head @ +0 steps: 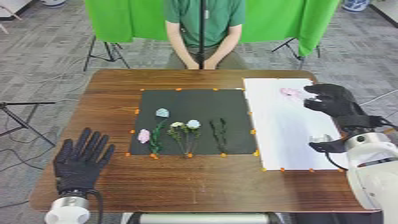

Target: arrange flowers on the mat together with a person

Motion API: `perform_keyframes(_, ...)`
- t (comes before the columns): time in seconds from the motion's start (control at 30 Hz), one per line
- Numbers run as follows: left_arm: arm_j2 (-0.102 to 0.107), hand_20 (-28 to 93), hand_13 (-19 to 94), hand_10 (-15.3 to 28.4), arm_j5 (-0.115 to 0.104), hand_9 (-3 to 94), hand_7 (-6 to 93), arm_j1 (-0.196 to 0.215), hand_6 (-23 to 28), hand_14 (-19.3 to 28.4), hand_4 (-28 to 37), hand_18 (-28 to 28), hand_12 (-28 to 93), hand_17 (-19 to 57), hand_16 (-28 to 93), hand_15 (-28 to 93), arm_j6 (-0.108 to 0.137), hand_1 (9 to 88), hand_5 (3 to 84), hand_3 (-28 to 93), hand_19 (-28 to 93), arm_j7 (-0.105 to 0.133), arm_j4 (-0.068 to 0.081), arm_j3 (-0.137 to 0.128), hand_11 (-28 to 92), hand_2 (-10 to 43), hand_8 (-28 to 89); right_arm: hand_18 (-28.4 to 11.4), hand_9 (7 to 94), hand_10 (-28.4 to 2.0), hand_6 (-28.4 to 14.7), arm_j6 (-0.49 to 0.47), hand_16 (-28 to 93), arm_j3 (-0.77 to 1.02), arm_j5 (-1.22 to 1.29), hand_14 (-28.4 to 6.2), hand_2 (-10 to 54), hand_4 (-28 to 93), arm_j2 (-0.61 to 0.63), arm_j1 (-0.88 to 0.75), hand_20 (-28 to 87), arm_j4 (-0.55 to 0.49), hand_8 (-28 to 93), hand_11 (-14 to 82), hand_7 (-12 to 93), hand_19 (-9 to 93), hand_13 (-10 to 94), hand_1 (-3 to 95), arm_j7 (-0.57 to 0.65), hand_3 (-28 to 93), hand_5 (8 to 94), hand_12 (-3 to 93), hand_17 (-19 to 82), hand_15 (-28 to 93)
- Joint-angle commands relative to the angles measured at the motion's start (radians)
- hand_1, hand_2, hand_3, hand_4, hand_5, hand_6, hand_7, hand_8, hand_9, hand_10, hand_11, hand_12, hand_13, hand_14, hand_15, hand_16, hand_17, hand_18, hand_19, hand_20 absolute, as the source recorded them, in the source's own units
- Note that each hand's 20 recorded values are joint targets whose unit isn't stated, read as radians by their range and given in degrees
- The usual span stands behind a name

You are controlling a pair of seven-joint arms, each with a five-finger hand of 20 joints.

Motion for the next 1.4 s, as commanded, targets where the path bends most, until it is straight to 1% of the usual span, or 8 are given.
perform_keyframes(0.03, -0.013, 9, 27, 13.1, 0.003, 35.2, 14.7, 0.023, 7.4, 14.1, -28.3, 16.0, 5, -8.1, -8, 25, 0.0, 25.2, 40.6, 75, 39, -0.016, 0.001, -0.002, 21, 12.7, -11, -18.0, 37.9, -11.0, -2.5, 0.082, 22, -0.163, -0.183, -15.5, -2.4, -28, 0.111, 0.262, 11, 0.203, -16, 9.4, 24, 41, 31, 39.2, 0.059, 81, 39.4, 13.4, 9, 9)
perform_keyframes(0.47, -0.014, 10, 26, 13.2, -0.034, 34.6, 14.6, 0.024, 7.5, 14.0, -28.3, 16.0, 5, -8.2, -8, 24, 0.027, 25.3, 40.6, 75, 39, 0.002, -0.002, 0.005, 20, 12.4, -11, -18.1, 33.3, -10.6, -4.1, -0.17, 21, -0.371, -0.307, -16.4, -3.7, -28, 0.146, 0.552, 9, 0.476, -16, 10.8, 23, 42, 26, 39.3, 0.102, 82, 34.1, 12.4, 5, 8)
perform_keyframes(0.53, -0.011, 10, 27, 13.3, -0.068, 34.9, 14.7, 0.019, 7.6, 14.0, -28.3, 16.0, 5, -8.1, -8, 25, 0.057, 25.3, 40.8, 75, 39, 0.017, -0.007, 0.01, 21, 12.4, -11, -18.2, 34.1, -10.5, -3.7, -0.192, 21, -0.404, -0.305, -16.4, -3.4, -28, 0.147, 0.587, 9, 0.511, -16, 11.3, 24, 42, 26, 40.8, 0.115, 82, 34.3, 12.4, 5, 8)
perform_keyframes(0.6, -0.013, 10, 27, 13.4, -0.087, 35.4, 14.8, 0.018, 7.7, 14.1, -28.3, 16.0, 5, -7.9, -8, 25, 0.056, 25.3, 41.2, 75, 39, 0.022, -0.006, 0.008, 21, 12.4, -11, -18.2, 34.5, -10.6, -3.5, -0.228, 21, -0.441, -0.319, -16.3, -2.8, -28, 0.152, 0.618, 9, 0.539, -16, 11.5, 24, 42, 26, 41.9, 0.118, 82, 34.5, 12.2, 5, 8)
perform_keyframes(0.67, -0.013, 10, 27, 13.4, -0.077, 35.7, 14.9, 0.021, 7.7, 14.1, -28.3, 16.0, 5, -7.8, -8, 25, 0.063, 25.3, 41.5, 75, 39, 0.021, -0.008, 0.008, 21, 12.5, -11, -18.2, 34.7, -10.6, -3.4, -0.272, 21, -0.463, -0.353, -16.3, -2.9, -28, 0.143, 0.638, 9, 0.567, -16, 11.6, 24, 42, 26, 42.6, 0.117, 83, 34.6, 12.1, 5, 8)
perform_keyframes(0.97, 0.003, 10, 28, 13.6, -0.099, 36.2, 15.1, 0.009, 7.9, 14.1, -28.3, 16.1, 5, -7.7, -8, 26, 0.075, 24.9, 42.1, 76, 40, 0.035, -0.013, 0.016, 22, 12.7, -11, -19.4, 35.4, -10.3, -2.5, -0.335, 20, -0.559, -0.404, -16.0, -3.4, -28, 0.119, 0.671, 6, 0.642, -17, 12.1, 25, 43, 26, 46.4, 0.192, 83, 34.9, 11.5, 1, 7)
perform_keyframes(1.17, -0.006, 10, 28, 13.8, -0.127, 36.6, 15.2, 0.009, 8.0, 14.2, -28.3, 16.1, 5, -7.7, -8, 26, 0.089, 24.6, 42.3, 76, 40, 0.041, -0.014, 0.022, 22, 12.8, -11, -18.7, 46.0, -7.8, 1.0, -0.352, 20, -0.552, -0.391, -13.2, -1.7, -28, 0.109, 0.643, 5, 0.637, -19, 14.0, 28, 42, 32, 48.8, 0.187, 79, 40.0, 12.0, 2, 9)
perform_keyframes(1.4, -0.008, 10, 28, 13.8, -0.115, 36.9, 15.3, -0.003, 8.1, 14.2, -28.3, 16.2, 5, -7.7, -9, 27, 0.097, 24.5, 42.5, 76, 40, 0.032, -0.011, 0.025, 22, 12.8, -12, -16.9, 58.7, -6.2, 4.7, -0.306, 22, -0.575, -0.399, -9.9, 0.7, -28, 0.106, 0.626, 7, 0.639, -12, 16.3, 33, 38, 40, 56.7, 0.183, 60, 50.5, 16.2, 5, 14)
